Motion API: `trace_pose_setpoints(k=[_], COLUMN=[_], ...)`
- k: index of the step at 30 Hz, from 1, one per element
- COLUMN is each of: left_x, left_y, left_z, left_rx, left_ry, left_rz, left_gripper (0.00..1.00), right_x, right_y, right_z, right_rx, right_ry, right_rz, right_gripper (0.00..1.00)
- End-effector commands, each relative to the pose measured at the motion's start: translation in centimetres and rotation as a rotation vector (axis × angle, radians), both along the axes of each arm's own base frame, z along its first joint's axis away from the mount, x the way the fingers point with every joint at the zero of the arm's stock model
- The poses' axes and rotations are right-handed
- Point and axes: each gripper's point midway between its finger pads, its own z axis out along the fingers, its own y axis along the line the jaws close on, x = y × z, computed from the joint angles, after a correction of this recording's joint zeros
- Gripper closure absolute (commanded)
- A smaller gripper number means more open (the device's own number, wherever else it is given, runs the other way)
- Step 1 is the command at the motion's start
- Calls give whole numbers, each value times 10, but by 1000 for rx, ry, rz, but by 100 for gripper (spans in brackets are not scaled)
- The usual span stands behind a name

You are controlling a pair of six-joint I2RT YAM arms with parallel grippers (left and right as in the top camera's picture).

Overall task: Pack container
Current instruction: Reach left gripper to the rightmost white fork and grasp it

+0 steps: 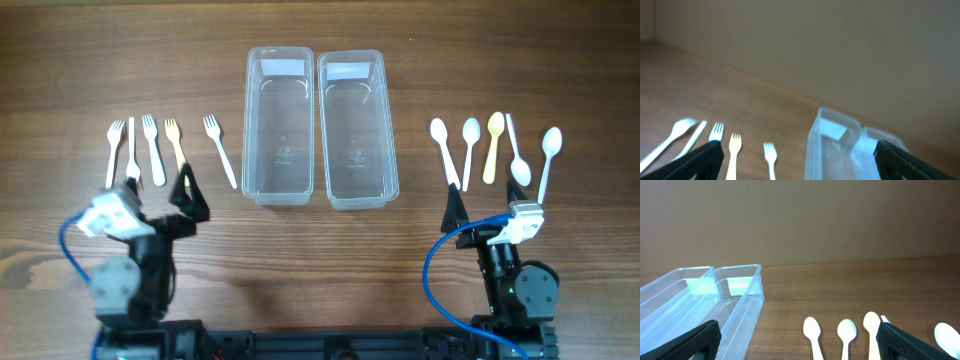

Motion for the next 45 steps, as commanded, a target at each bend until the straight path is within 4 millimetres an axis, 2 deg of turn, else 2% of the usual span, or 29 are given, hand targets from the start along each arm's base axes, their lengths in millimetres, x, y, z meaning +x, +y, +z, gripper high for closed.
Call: trace_pose_setpoints(k=[1,3,6,8,11,15,22,27,29,31,34,39,45], left_x=[27,45,70,87,128,160,179,182,183,186,191,189,186], left_y=[5,5,6,8,9,-2,-2,-2,-9,-18,-22,-22,-23], left_z=[42,42,22,7,-21,-60,-110,-175,-203,-219,-236,-249,-261], left_rx=[-23,-26,-1,33,42,-4,-8,-44,-75,-112,-126,-128,-131], left_ry=[148,309,650,806,920,967,1056,1201,1250,1266,1272,1299,1328], left_rz=[28,29,19,6,-5,-66,-66,-51,-86,-127,-153,-154,-153], left_gripper=[0,1,0,0,0,0,1,5,9,15,25,38,43], right_x=[-1,-1,-1,-1,-1,-1,-1,-1,-1,-1,-1,-1,-1], right_y=[3,3,3,3,3,3,3,3,3,3,3,3,3], right_z=[3,3,3,3,3,3,3,3,3,3,3,3,3], right_rx=[14,14,14,14,13,13,14,14,14,14,14,14,14], right_ry=[-12,-12,-12,-12,-12,-12,-12,-12,-12,-12,-12,-12,-12], right_rz=[16,16,16,16,16,16,16,16,16,16,16,16,16], right_gripper=[0,0,0,0,0,0,0,0,0,0,0,0,0])
